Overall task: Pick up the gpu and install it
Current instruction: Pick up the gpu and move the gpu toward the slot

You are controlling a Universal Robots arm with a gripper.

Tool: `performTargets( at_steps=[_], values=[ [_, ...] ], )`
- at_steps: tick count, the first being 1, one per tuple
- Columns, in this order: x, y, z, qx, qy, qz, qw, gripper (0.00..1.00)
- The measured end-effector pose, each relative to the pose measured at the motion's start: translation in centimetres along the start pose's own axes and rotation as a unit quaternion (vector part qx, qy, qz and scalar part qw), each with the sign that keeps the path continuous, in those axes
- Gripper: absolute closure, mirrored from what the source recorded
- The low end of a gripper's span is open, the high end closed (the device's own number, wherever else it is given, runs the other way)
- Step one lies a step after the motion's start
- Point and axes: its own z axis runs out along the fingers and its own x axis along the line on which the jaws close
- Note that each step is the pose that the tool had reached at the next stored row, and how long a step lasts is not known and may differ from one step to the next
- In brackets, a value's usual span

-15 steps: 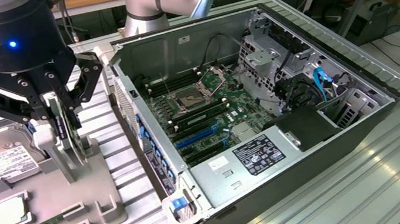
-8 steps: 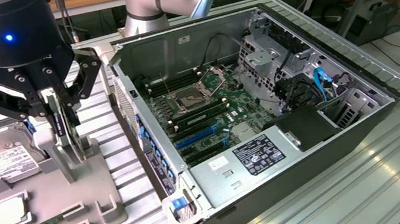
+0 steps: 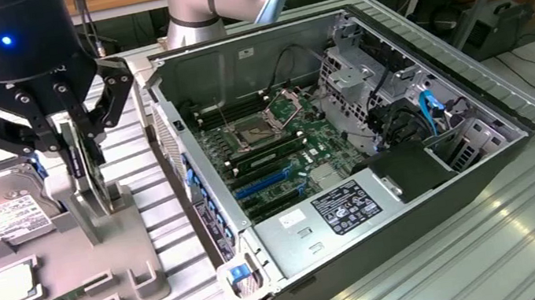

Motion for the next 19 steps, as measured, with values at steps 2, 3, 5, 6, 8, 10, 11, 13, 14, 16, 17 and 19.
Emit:
performTargets(
  at_steps=[2, 3, 5, 6, 8, 10, 11, 13, 14, 16, 17, 19],
  values=[
    [0.0, 0.0, -0.27, 0.0, 0.0, 0.0, 1.0, 0.72],
    [0.0, 0.0, -0.36, 0.0, 0.0, 0.0, 1.0, 0.72],
    [0.0, 0.0, -0.57, -0.0001, 0.0, 0.0, 1.0, 0.72],
    [0.0, 0.0, -0.68, 0.0, 0.0, 0.0, 1.0, 0.72],
    [0.0, 0.0, -0.89, 0.0, 0.0, 0.0, 1.0, 0.72],
    [0.0, 0.0, -1.08, 0.0, 0.0, 0.0, 1.0, 0.72],
    [0.0, 0.0, -1.19, 0.0, 0.0, 0.0, 1.0, 0.72],
    [0.0, 0.0, -1.43, 0.0, 0.0, 0.0, 1.0, 0.72],
    [0.0, 0.0, -1.55, 0.0, 0.0, 0.0, 1.0, 0.72],
    [0.0, 0.0, -1.81, 0.0, 0.0, 0.0, 1.0, 0.72],
    [0.0, 0.0, -1.97, 0.0, 0.0, 0.0, 1.0, 0.72],
    [-0.1, 0.0, -2.16, 0.0, 0.0, 0.0, 1.0, 0.72]
  ],
)
